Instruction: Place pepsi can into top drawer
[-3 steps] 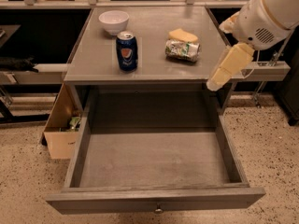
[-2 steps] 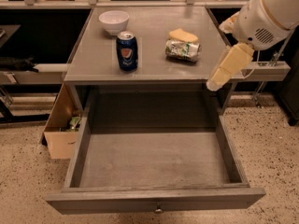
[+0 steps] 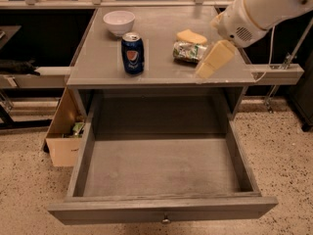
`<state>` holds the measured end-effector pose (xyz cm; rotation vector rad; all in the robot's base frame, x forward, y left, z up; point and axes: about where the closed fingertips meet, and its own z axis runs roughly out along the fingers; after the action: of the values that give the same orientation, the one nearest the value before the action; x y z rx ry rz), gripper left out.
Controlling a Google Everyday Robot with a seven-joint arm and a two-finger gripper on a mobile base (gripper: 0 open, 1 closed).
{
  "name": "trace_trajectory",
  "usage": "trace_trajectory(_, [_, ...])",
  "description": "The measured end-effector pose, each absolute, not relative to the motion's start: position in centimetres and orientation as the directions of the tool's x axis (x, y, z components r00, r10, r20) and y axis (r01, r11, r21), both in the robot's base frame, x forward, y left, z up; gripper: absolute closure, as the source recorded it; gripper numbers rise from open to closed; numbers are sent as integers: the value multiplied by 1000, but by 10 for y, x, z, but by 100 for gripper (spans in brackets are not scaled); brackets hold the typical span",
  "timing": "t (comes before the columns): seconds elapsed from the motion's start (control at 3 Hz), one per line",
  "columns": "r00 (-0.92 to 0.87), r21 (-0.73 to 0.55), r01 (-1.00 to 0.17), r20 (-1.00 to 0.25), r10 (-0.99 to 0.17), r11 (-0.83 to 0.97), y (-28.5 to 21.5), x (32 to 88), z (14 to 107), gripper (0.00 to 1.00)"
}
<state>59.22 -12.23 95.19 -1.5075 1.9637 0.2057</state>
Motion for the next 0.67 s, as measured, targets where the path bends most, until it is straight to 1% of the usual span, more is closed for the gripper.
trace_trajectory(0.67, [-86,-212,-921,-708,-701,328,-57,669,930,0])
